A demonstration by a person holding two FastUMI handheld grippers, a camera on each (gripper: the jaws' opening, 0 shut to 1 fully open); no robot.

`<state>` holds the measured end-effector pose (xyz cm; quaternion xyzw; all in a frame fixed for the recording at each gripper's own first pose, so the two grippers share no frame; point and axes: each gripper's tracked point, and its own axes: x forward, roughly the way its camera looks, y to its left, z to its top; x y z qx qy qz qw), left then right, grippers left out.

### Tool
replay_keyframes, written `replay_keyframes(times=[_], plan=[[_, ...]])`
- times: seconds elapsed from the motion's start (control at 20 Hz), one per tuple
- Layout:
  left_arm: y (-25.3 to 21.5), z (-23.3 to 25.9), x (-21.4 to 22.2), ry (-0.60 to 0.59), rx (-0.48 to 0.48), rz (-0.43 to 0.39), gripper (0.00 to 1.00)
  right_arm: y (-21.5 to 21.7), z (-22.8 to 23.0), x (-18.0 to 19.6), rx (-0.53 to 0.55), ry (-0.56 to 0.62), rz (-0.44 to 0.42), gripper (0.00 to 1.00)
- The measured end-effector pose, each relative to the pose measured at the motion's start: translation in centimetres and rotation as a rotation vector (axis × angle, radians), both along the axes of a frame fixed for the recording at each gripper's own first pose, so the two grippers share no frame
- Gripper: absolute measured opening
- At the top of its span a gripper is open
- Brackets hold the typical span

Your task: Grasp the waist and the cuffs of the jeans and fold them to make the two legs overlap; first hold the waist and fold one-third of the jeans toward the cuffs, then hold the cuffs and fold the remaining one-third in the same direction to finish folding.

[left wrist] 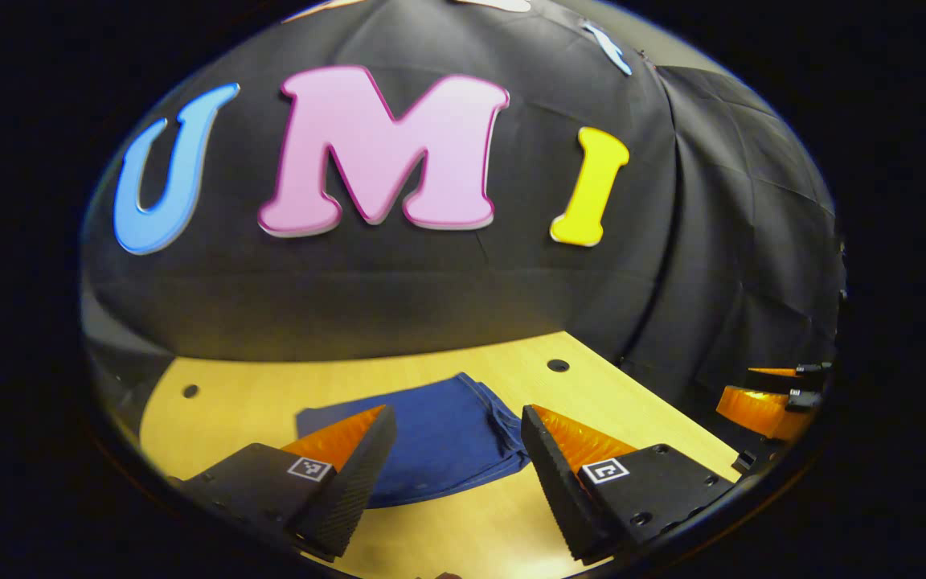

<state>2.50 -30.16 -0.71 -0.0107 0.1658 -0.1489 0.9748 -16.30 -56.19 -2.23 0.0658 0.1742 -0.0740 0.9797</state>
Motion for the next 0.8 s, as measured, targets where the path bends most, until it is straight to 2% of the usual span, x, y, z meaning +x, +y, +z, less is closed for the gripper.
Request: replay_keyframes(times=[0.2, 0.4, 0.6, 0.8], plan=[[6.8, 7.4, -8.3, -0.118, -0.026, 0.12, 0.97, 3.9, 7.0, -3.3, -0.008, -0.099, 0.046, 1.0], [11.4, 12.1, -18.0, -0.159, -0.074, 0.168, 0.96, 8.2, 12.6, -8.6, -0.013, -0.183, 0.109, 0.99], [14.3, 13.8, -23.1, -0.182, -0.09, 0.206, 0.97, 10.6, 14.9, -12.4, -0.073, -0.24, 0.136, 0.99], [15.6, 16.8, -25.7, -0.272, -0.104, 0.227, 0.96, 12.4, 16.5, -13.9, -0.082, -0.29, 0.188, 0.99]])
